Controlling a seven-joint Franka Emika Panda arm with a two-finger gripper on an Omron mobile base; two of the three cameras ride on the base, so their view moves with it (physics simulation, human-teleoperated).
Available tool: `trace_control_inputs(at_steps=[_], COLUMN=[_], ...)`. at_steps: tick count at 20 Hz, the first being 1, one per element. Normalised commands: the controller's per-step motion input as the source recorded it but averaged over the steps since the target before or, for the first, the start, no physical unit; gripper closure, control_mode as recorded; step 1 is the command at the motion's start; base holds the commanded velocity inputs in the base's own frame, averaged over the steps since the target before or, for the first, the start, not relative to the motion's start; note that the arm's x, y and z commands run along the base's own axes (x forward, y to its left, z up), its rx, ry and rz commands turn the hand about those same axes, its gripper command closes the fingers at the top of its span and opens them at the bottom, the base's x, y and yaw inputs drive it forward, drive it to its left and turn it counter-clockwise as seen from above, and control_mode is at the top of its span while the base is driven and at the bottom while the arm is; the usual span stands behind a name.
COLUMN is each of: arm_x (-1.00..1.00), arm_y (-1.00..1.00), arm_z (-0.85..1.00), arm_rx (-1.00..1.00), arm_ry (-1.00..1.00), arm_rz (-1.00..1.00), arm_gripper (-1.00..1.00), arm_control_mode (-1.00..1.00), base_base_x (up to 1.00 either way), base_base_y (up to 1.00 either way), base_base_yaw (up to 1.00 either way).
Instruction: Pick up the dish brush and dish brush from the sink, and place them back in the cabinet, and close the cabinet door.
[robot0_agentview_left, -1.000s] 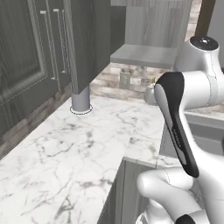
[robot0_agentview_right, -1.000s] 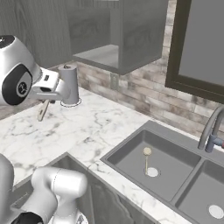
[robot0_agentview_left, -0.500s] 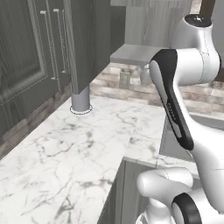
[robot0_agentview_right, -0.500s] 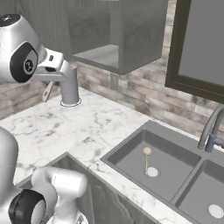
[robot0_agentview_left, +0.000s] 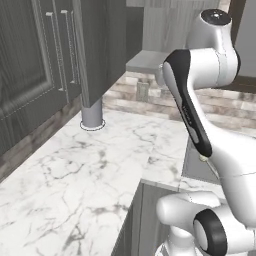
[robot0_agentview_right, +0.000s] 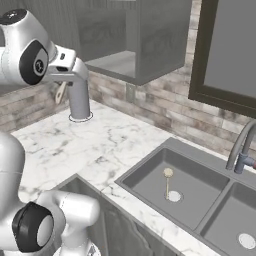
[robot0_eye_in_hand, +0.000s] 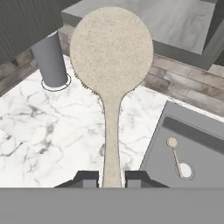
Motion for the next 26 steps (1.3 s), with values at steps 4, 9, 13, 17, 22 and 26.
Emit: trace_control_inputs(at_steps=[4, 9, 13, 17, 22, 26], arm_x=[0.21, 0.2, 0.12, 0.13, 0.34, 0.46], arm_y=[0.0, 0.0, -0.02, -0.14, -0.18, -0.17], arm_z=[0.0, 0.0, 0.0, 0.0, 0.09, 0.08], arm_rx=[-0.05, -0.04, -0.04, -0.01, 0.0, 0.0], arm_ry=[-0.17, -0.2, -0.24, -0.2, -0.06, 0.0], arm_rz=[-0.03, -0.02, 0.0, 0.0, 0.0, 0.0], arm_gripper=[1.0, 1.0, 1.0, 1.0, 1.0, 1.0], arm_control_mode=[-1.0, -1.0, -1.0, -1.0, -1.0, -1.0], base_base_x=[0.0, 0.0, 0.0, 0.0, 0.0, 0.0], base_base_y=[0.0, 0.0, 0.0, 0.0, 0.0, 0.0], base_base_yaw=[0.0, 0.0, 0.0, 0.0, 0.0, 0.0])
